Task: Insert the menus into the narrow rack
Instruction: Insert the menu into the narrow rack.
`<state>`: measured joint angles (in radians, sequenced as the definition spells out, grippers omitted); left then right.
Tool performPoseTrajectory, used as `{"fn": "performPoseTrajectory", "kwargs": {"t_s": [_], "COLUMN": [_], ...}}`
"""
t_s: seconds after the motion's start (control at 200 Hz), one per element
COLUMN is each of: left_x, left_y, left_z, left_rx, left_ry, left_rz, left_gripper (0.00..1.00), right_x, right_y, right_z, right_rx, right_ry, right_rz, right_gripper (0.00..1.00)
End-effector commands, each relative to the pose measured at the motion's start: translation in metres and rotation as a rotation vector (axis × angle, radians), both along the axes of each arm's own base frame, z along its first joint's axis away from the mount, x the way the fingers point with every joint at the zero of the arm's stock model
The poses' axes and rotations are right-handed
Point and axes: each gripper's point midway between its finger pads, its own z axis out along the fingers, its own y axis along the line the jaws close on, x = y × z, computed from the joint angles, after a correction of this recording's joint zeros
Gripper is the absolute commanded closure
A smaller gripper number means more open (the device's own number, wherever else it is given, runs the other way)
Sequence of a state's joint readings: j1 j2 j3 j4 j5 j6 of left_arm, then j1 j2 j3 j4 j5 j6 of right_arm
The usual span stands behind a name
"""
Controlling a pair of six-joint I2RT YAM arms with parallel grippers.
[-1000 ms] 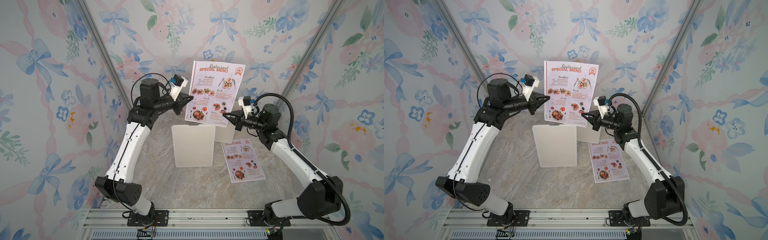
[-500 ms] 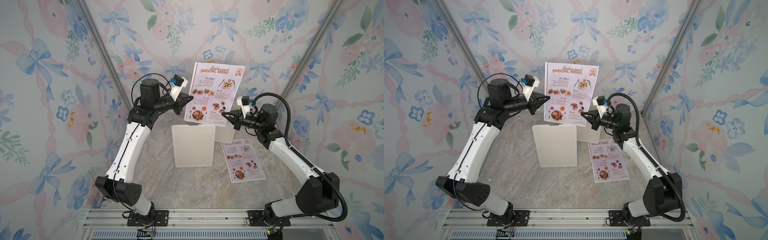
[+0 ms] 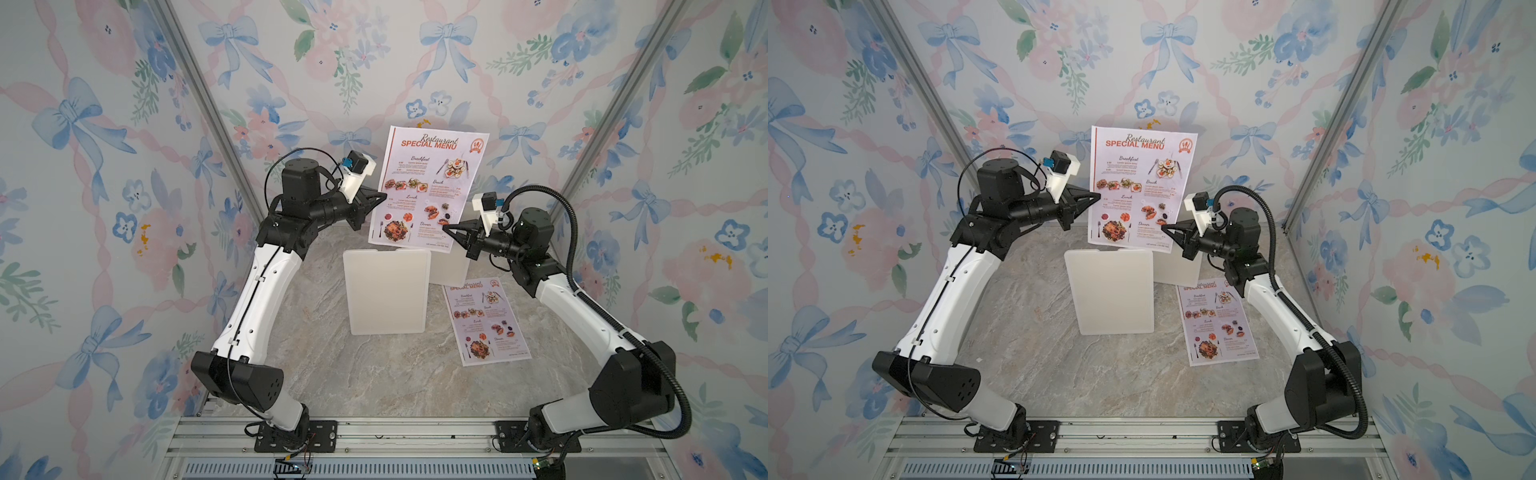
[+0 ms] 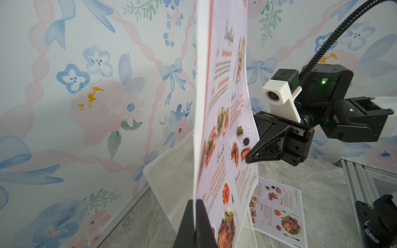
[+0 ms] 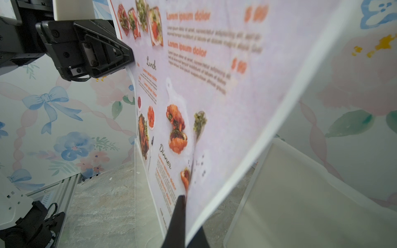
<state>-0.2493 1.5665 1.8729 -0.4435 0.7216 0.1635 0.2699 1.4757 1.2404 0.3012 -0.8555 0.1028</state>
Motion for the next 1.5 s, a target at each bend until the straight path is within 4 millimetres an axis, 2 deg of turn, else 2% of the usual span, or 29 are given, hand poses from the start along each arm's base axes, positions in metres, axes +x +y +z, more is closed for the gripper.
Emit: {"fn": "performPoseTrajectory", "kwargs": {"t_s": [0.0, 0.33, 0.73, 1.09, 1.495], "left_x": [0.006, 0.008, 0.007, 0.001, -0.001], "left_y": [-0.003, -0.004, -0.002, 0.003, 0.005], "left_z": [-0.006, -0.013, -0.013, 0.000, 0.003], "left_rx": [0.002, 0.005, 0.003, -0.022, -0.030], "left_ry": [-0.007, 0.004, 0.004, -0.006, -0.007], "left_rz": [-0.009, -0.011, -0.005, 0.004, 0.001], "left_gripper": [1.00, 1.00, 1.00, 1.00, 1.00], "right_x": [0.003, 0.007, 0.005, -0.001, -0.006], "right_y": [0.003, 0.003, 0.004, 0.003, 0.002], "right_z": [-0.005, -0.012, -0.016, -0.007, -0.003], "right_rx": [-0.006, -0.009, -0.012, 0.005, 0.010], "right_ry": [-0.018, -0.008, -0.002, -0.013, -0.015], "right_rz": [0.001, -0.002, 0.000, 0.009, 0.009], "right_gripper": [1.00, 1.00, 1.00, 1.00, 1.00]}}
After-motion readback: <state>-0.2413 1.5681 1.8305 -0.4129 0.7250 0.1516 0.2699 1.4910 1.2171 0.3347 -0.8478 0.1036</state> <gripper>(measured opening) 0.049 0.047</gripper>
